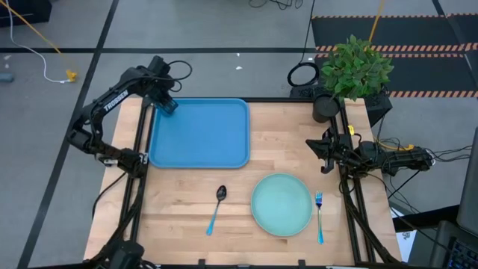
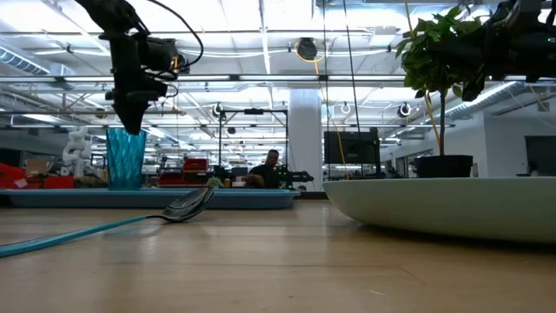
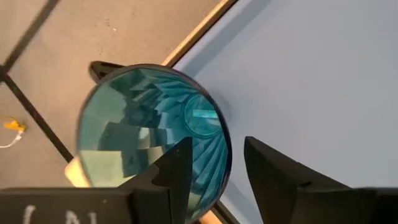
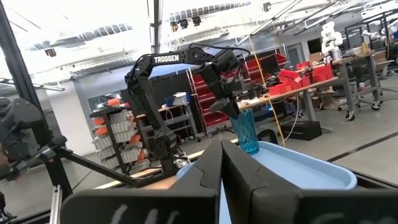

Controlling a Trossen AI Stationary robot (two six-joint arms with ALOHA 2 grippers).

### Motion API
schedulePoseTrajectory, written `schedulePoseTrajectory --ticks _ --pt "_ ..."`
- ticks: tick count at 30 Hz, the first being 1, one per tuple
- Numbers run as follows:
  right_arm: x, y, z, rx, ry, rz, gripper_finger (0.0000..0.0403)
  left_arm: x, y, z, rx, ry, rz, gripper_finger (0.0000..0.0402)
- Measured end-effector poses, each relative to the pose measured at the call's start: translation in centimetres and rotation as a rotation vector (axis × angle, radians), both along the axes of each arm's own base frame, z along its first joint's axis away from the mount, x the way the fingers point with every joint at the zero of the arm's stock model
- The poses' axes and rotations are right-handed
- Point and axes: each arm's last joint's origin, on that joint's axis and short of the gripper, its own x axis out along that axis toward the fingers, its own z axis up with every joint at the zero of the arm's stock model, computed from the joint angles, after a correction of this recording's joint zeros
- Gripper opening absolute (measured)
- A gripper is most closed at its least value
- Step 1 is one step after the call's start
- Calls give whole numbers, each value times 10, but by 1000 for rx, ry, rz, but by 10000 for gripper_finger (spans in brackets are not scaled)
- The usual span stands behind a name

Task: Pick and place plate/cup/fork/spoon on tray
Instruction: Put the green plate on the blue tray

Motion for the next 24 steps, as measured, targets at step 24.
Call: schedulePoseTrajectory --ticks 24 --pt "6 3 3 128 -33 120 0 21 -154 99 88 -673 -307 152"
